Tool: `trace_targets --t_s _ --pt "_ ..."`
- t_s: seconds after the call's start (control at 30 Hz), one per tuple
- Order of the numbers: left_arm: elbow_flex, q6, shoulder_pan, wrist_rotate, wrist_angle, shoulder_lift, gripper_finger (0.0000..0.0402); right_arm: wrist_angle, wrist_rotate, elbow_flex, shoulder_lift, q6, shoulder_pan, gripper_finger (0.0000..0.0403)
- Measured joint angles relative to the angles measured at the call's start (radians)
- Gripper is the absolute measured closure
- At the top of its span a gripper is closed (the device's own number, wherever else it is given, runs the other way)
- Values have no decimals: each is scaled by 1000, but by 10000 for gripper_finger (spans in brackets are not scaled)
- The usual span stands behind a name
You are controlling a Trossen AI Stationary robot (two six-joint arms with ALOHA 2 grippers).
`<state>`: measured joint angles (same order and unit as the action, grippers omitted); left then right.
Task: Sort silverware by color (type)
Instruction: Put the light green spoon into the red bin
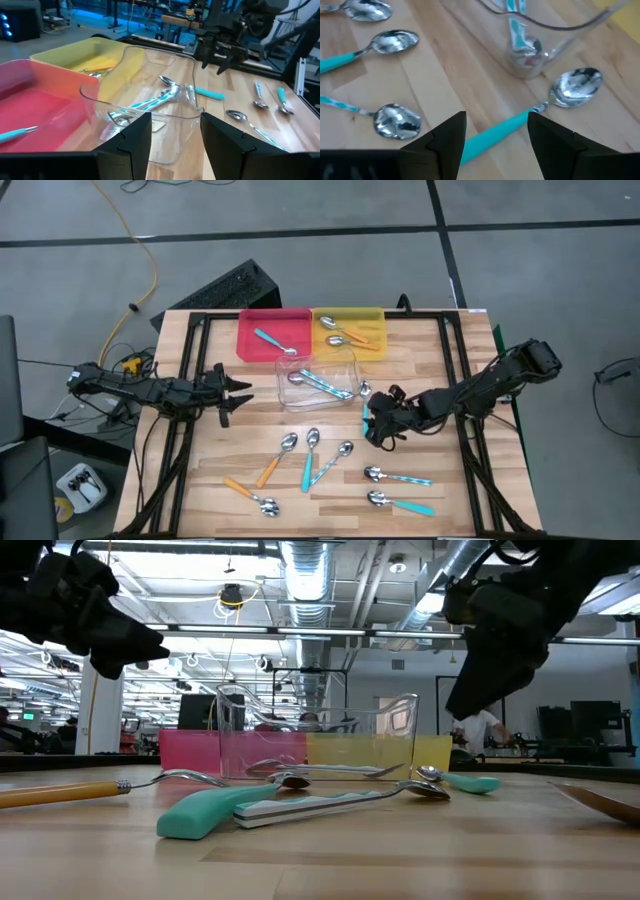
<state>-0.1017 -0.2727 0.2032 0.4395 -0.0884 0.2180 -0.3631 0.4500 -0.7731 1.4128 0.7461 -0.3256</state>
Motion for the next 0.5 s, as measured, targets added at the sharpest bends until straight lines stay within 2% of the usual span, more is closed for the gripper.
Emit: trace_targets --t_s 0.23,0.5 --pt "0 -58 0 -2 -11 0 248 -10 -3 0 0 84 0 168" --pt "0 -88 0 -2 -12 0 248 -144 27 0 0 310 42 177"
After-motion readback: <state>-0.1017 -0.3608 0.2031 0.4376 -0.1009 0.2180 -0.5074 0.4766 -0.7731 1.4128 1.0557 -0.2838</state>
